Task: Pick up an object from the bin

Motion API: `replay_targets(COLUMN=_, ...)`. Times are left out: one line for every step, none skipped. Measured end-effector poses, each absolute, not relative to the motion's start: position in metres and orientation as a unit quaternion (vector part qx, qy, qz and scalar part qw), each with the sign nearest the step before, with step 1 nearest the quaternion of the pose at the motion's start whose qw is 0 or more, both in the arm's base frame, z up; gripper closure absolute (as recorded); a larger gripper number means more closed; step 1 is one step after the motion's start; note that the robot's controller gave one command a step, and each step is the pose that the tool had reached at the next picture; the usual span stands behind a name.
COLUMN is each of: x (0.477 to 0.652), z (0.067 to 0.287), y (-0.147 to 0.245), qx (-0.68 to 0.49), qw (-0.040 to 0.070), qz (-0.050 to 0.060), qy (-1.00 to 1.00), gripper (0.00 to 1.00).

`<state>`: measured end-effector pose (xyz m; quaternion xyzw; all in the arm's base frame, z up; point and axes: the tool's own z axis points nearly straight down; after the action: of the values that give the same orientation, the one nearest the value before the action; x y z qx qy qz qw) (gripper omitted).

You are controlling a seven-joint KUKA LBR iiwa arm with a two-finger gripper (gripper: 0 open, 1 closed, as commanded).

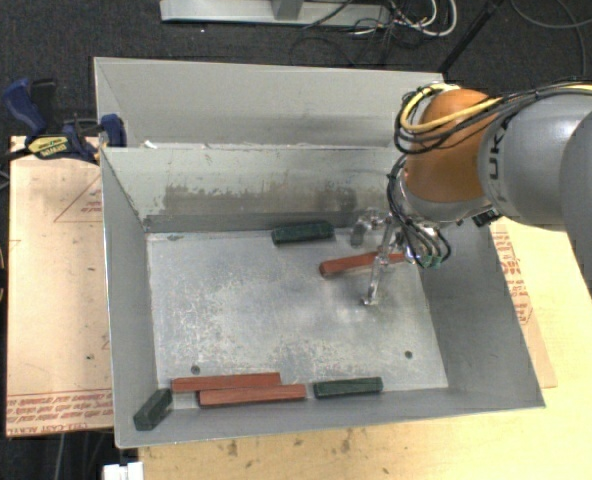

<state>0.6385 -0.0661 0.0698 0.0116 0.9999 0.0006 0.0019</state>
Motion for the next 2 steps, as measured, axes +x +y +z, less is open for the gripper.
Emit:
replay_targets(x=0.6374, z=0.0712, y=-0.0485, qx=0.042, qw=0.002, qz=0.001, qy=0.999, gripper=1.0)
replay_targets(x=0.6374, z=0.0712, y=-0.0486, qx=0.042, qw=0.002, qz=0.001, qy=0.999, gripper=1.0)
